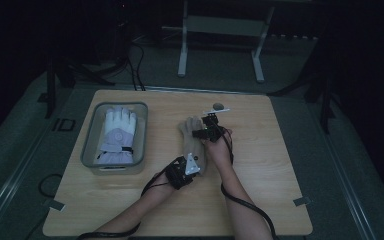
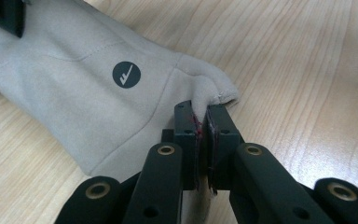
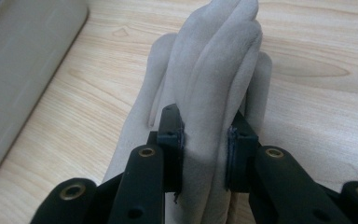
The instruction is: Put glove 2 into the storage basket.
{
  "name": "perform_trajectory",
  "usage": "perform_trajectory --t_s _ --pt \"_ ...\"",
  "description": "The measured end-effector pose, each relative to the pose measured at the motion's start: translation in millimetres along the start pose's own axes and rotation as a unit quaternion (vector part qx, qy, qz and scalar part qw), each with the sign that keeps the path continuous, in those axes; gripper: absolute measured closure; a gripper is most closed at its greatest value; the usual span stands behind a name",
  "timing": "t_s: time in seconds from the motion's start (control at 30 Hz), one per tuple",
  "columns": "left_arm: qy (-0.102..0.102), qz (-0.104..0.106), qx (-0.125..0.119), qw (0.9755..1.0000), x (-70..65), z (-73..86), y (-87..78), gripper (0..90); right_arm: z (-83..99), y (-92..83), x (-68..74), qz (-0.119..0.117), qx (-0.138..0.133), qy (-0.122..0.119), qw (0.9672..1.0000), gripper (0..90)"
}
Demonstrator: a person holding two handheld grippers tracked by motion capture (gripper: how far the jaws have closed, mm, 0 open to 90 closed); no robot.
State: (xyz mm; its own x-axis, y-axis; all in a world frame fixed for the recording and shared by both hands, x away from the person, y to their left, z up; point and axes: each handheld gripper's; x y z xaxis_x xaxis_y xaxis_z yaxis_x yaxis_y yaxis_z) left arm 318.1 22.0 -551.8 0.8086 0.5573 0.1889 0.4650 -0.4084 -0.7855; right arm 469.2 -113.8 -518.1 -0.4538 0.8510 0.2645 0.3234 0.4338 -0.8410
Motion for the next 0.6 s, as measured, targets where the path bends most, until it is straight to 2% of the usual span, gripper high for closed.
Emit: perform_trajectory --t_s 0.23,0.47,0.6 --pt "0.005 -0.006 -0.002 1.0000 3.9 -4.0 -11.6 85.3 -7.3 -10.6 4.6 -0.008 -0.005 0.006 0.9999 72.7" --pt "0.000 -0.015 -0.007 0.9999 10.8 -3.3 -25.7 85.2 -16.5 -18.5 15.7 -0.014 -0.014 -0.005 0.9998 72.6" --pt "0.005 -0.027 -0.006 0.9996 14.8 -3.7 -35.4 85.2 -22.0 -23.4 23.3 -0.019 -0.021 -0.010 0.9995 72.6"
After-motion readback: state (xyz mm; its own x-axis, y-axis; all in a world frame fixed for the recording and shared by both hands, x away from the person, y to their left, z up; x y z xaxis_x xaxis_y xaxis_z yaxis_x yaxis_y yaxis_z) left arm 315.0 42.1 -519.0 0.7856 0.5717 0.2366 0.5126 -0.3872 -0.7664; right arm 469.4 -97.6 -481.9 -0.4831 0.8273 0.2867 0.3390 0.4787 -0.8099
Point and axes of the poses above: each handheld gripper's, and its own axes: y roughly forward along the jaws, z roughly out of its underside, x roughly to its left, and after that the axes turned 10 degrees about x, right-handed
